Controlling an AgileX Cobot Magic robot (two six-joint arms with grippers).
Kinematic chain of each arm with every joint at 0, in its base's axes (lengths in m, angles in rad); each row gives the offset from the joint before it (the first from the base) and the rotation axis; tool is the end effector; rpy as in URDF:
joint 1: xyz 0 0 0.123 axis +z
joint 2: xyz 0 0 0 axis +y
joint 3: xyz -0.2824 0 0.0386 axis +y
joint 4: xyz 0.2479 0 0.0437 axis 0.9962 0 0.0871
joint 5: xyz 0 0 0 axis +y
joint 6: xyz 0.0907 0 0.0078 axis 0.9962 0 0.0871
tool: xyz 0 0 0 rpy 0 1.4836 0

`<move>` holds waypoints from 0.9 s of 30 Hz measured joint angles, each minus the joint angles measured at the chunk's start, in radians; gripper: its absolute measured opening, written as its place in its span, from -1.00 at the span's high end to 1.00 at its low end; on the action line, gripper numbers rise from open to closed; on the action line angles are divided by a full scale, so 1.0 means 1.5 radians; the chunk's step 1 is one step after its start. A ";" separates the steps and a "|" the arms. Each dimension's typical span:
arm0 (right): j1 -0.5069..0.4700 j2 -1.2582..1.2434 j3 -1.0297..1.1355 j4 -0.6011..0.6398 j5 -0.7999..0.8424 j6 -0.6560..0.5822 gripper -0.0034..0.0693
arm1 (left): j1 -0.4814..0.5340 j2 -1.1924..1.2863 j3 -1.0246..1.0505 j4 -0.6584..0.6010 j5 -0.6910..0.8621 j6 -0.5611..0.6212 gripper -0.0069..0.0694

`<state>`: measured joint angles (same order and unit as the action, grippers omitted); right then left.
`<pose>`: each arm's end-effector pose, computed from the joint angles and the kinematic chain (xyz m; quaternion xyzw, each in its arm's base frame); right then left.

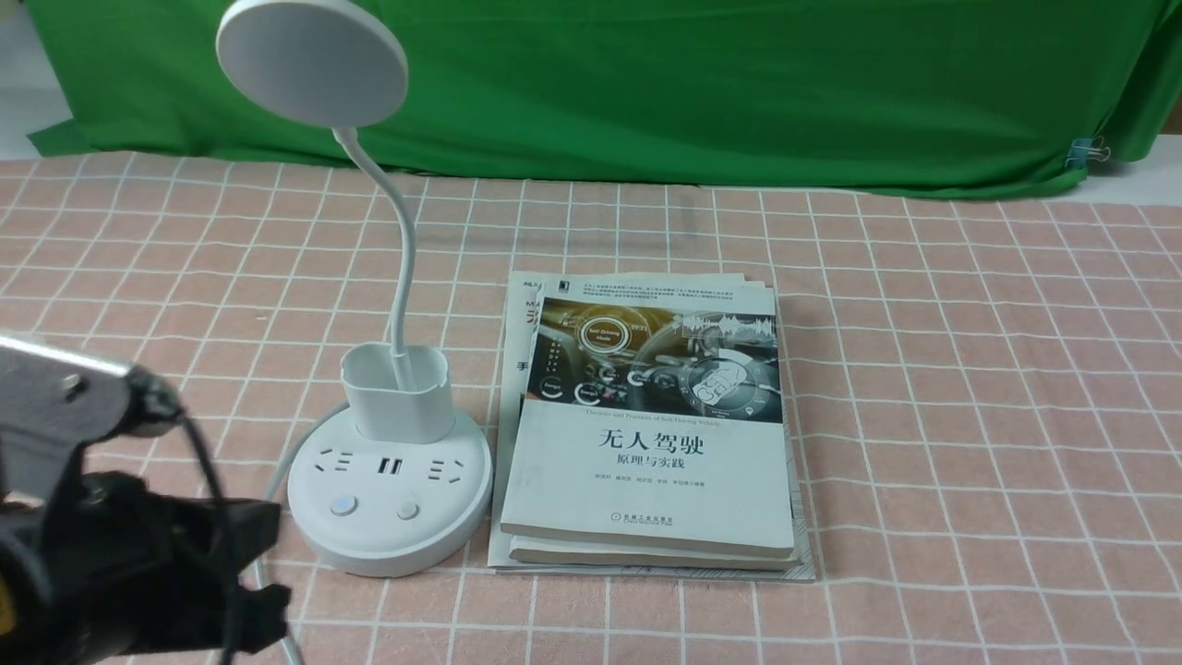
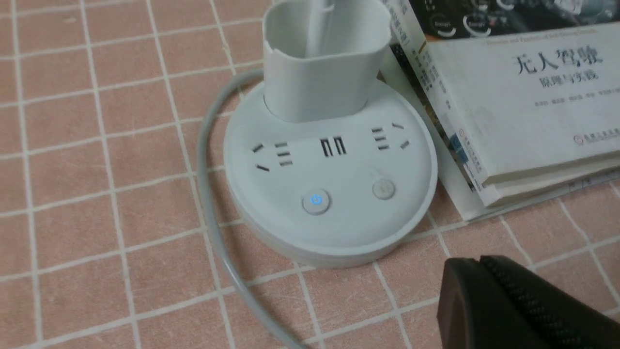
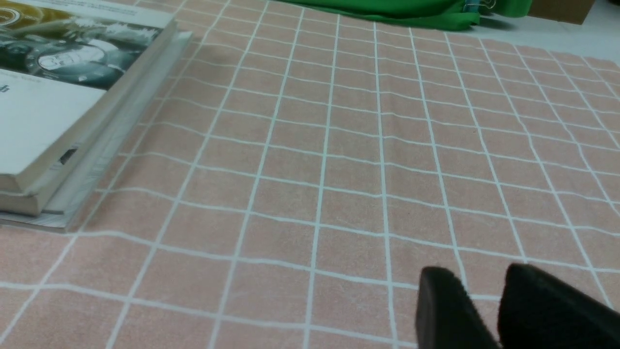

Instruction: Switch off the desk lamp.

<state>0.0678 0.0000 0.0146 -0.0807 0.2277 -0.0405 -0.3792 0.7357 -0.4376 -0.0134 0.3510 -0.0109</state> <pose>0.0560 0.0021 0.1876 -0.0650 0.7567 -0.0236 0.6501 0.1330 -0.0534 0.2615 0.1560 0.8614 -0.0986 0.4732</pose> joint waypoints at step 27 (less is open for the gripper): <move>0.000 0.000 0.000 0.000 0.000 0.000 0.24 | 0.289 -0.490 0.293 -0.124 0.003 0.047 0.80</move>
<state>0.0678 0.0000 0.0146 -0.0807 0.2277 -0.0405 0.0545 0.0000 0.0016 -0.1998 0.3551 0.0590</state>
